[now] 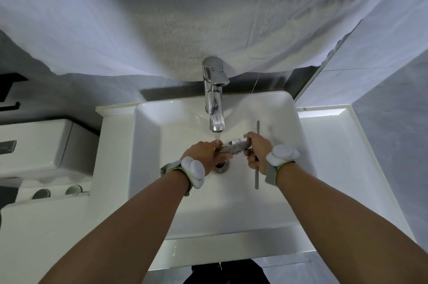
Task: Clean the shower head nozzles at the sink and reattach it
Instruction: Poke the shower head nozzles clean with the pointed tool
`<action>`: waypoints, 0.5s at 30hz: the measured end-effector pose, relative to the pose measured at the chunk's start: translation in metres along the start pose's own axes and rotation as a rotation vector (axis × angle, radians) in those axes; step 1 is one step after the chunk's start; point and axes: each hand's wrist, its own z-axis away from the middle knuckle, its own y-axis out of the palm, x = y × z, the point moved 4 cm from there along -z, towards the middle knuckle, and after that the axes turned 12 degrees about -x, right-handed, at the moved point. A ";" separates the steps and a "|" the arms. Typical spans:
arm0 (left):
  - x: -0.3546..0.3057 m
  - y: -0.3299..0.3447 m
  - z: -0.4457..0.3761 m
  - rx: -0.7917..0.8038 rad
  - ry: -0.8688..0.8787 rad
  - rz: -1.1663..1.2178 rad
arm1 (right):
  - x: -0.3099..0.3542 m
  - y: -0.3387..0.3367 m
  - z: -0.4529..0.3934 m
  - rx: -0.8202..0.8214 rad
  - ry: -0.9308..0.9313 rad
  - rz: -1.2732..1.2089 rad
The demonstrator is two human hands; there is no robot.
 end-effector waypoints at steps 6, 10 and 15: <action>0.024 0.009 0.018 0.002 -0.261 0.563 | -0.007 0.023 0.024 -0.039 -0.425 0.214; 0.028 0.021 0.031 0.055 -0.431 0.724 | -0.020 0.047 0.035 -0.370 -0.565 0.561; 0.028 0.033 0.052 0.062 -0.379 0.778 | 0.001 0.058 0.024 -0.372 -0.612 0.615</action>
